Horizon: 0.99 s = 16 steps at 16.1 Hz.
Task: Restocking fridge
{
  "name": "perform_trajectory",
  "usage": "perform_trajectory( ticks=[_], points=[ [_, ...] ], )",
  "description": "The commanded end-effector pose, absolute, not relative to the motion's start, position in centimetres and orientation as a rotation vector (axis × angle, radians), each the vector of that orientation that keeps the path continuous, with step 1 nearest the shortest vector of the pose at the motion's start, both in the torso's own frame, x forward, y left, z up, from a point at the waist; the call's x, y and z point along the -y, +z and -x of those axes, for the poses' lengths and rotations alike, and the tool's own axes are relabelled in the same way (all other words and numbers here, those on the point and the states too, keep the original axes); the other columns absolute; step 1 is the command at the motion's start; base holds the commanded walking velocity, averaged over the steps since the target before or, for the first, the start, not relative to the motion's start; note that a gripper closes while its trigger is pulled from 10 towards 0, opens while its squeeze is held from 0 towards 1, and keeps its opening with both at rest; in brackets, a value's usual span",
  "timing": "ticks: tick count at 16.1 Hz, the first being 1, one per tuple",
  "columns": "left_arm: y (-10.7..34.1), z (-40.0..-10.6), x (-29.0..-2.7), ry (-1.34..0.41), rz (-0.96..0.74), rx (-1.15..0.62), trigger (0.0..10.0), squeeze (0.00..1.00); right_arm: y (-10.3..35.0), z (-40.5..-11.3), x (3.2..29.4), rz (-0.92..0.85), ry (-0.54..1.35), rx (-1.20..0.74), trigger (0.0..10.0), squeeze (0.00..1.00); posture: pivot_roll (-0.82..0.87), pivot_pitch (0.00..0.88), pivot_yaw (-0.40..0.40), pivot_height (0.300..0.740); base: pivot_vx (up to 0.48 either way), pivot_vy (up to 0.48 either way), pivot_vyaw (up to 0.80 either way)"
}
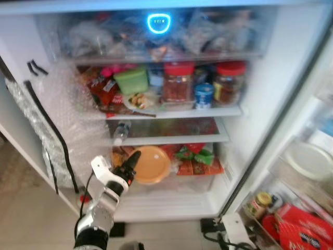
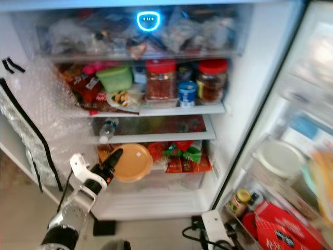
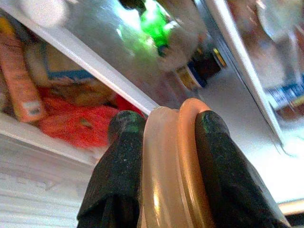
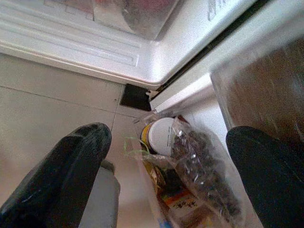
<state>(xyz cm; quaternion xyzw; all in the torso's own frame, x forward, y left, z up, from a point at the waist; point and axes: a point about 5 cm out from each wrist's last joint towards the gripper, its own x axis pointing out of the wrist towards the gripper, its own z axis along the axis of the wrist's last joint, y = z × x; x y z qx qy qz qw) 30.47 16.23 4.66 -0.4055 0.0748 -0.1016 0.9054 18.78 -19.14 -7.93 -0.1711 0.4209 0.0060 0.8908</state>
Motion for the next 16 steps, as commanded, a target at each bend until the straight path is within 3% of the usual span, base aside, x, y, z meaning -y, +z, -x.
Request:
perform_trajectory(
  ticks=[1,16],
  points=[
    [4.84,-30.47,-17.07,-0.193,0.831,-0.139,10.0,0.0,-7.71,-19.27,18.9,0.349,0.017,-0.86,10.0,0.0,0.04,0.0,0.003,0.656,0.262,0.0,0.0],
    [5.22,-31.21,-16.45,-0.221,0.839,-0.139,10.0,0.0,-7.74,-19.28,18.65,0.352,0.034,-0.859,10.0,0.0,0.04,0.0,0.002,0.656,0.265,0.0,0.0]
  ],
)
